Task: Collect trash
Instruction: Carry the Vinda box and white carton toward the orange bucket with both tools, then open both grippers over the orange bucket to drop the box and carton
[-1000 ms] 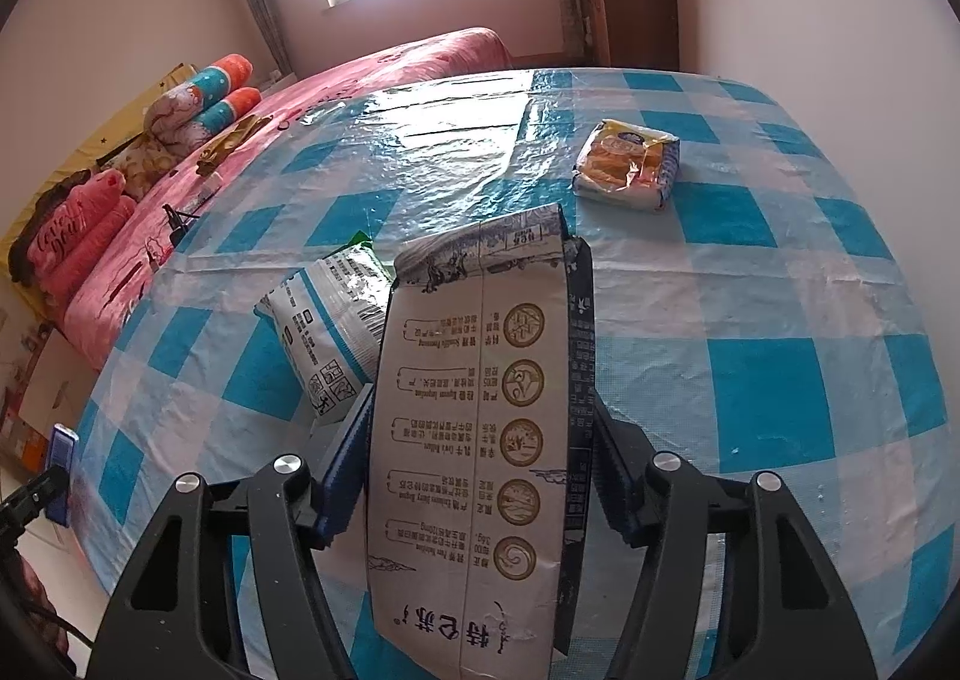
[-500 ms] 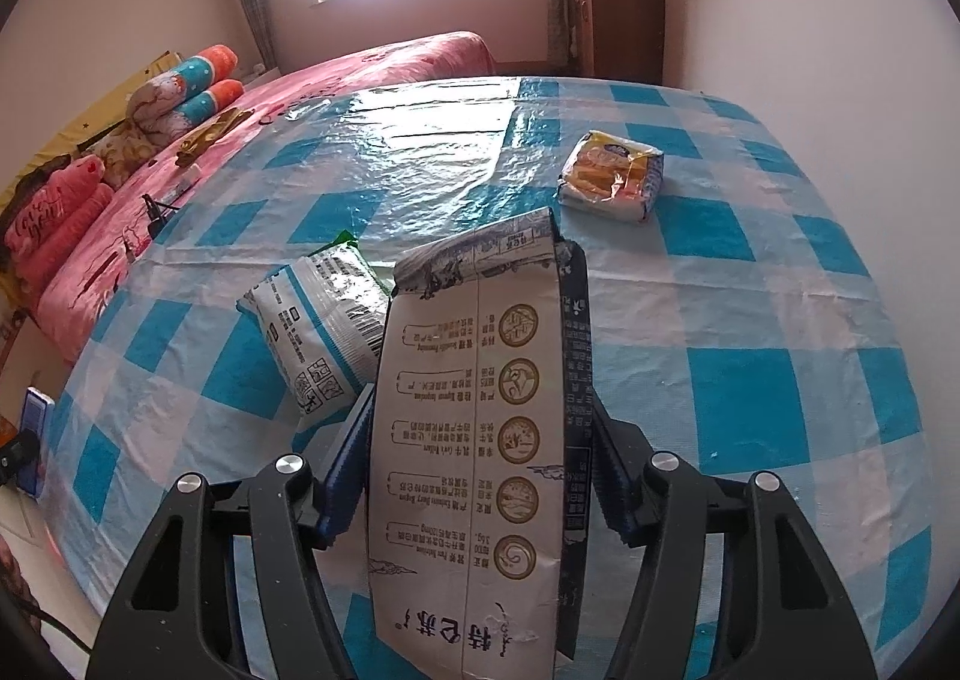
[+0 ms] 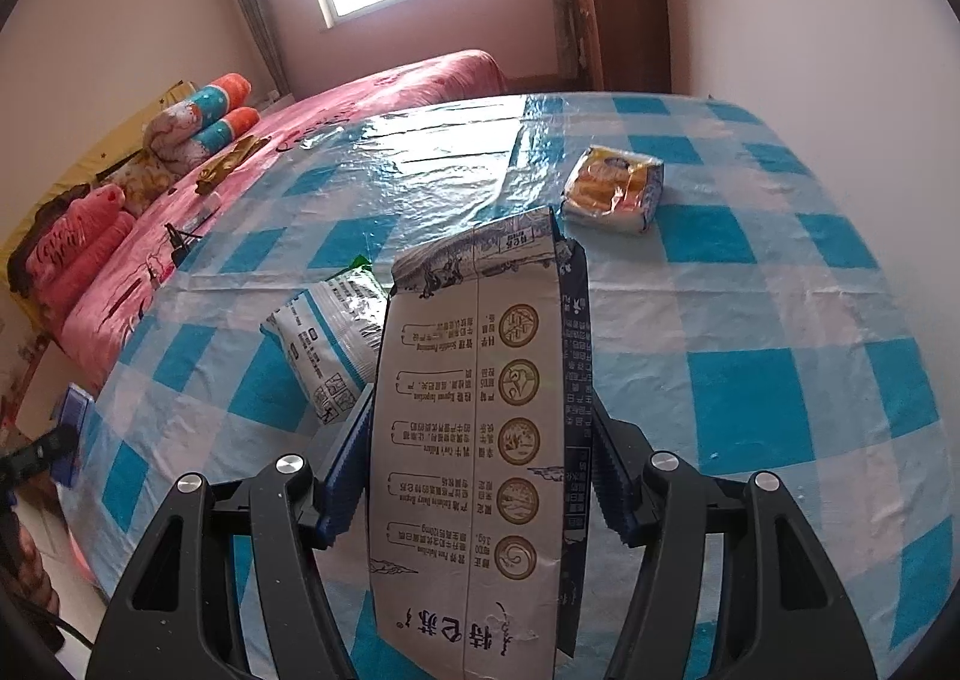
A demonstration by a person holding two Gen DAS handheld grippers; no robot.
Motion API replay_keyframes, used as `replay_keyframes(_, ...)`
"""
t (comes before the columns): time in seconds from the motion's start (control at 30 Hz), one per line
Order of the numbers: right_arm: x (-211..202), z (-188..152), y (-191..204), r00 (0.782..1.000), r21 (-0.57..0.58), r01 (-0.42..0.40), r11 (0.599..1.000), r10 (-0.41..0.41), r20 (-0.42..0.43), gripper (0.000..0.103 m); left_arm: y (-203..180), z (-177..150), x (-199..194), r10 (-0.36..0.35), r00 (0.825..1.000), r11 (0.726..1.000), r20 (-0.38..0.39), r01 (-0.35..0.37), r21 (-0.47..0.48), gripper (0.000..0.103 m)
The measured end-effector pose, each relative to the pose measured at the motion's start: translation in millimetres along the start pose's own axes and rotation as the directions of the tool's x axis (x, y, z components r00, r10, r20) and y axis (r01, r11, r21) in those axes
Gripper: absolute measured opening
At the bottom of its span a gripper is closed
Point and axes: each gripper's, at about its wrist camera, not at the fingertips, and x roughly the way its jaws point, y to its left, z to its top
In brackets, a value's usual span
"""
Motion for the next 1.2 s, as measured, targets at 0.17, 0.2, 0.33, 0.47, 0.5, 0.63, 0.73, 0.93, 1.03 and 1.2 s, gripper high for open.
replay_keyframes(0.17, -7.2, 0.1, 4.9, 1.000, -0.004, -0.029, 1.000, 0.029, -0.004, 0.064, -0.9, 4.1, -0.9, -0.007, 1.000, 1.000, 0.018, 0.008, -0.020, 0.053)
replay_keyframes(0.2, -9.0, 1.4, 6.5, 0.999, -0.003, -0.041, 0.999, 0.041, -0.004, 0.064, -0.8, 4.4, -1.0, -0.008, 1.000, 1.000, 0.020, 0.008, -0.023, 0.053)
replay_keyframes(0.33, -13.0, 10.4, 22.6, 0.996, -0.021, -0.088, 0.996, 0.088, -0.008, 0.064, 4.5, 4.9, -1.4, 0.016, 1.000, 0.999, 0.018, -0.016, -0.031, 0.053)
replay_keyframes(0.47, -10.6, 21.3, 51.1, 0.986, -0.055, -0.169, 0.984, 0.168, -0.021, 0.064, 14.6, 6.5, -6.5, 0.044, 0.999, 0.998, 0.026, -0.043, -0.050, 0.053)
replay_keyframes(0.5, -9.7, 23.2, 58.9, 0.983, -0.069, -0.184, 0.980, 0.183, -0.025, 0.064, 18.1, 6.5, -9.0, 0.053, 0.998, 0.997, 0.029, -0.052, -0.055, 0.053)
replay_keyframes(0.63, -6.7, 29.0, 100.1, 0.965, -0.138, -0.260, 0.956, 0.256, -0.048, 0.064, 38.2, 6.3, -20.6, 0.105, 0.994, 0.991, 0.045, -0.100, -0.090, 0.053)
replay_keyframes(0.73, -1.0, 33.0, 134.8, 0.942, -0.186, -0.335, 0.924, 0.325, -0.085, 0.064, 54.7, 4.5, -27.5, 0.141, 0.989, 0.984, 0.049, -0.134, -0.121, 0.053)
replay_keyframes(0.93, 9.5, 34.9, 204.5, 0.879, -0.262, -0.476, 0.839, 0.446, -0.168, 0.064, 96.5, -5.2, -40.2, 0.233, 0.972, 0.955, 0.043, -0.220, -0.199, 0.053)
replay_keyframes(1.03, 16.8, 32.5, 244.1, 0.835, -0.287, -0.549, 0.785, 0.502, -0.226, 0.064, 122.2, -11.8, -42.3, 0.285, 0.958, 0.931, 0.025, -0.271, -0.246, 0.053)
replay_keyframes(1.2, 28.1, 25.0, 295.7, 0.763, -0.288, -0.643, 0.710, 0.561, -0.319, 0.064, 153.3, -24.3, -42.6, 0.339, 0.941, 0.895, -0.007, -0.325, -0.307, 0.053)
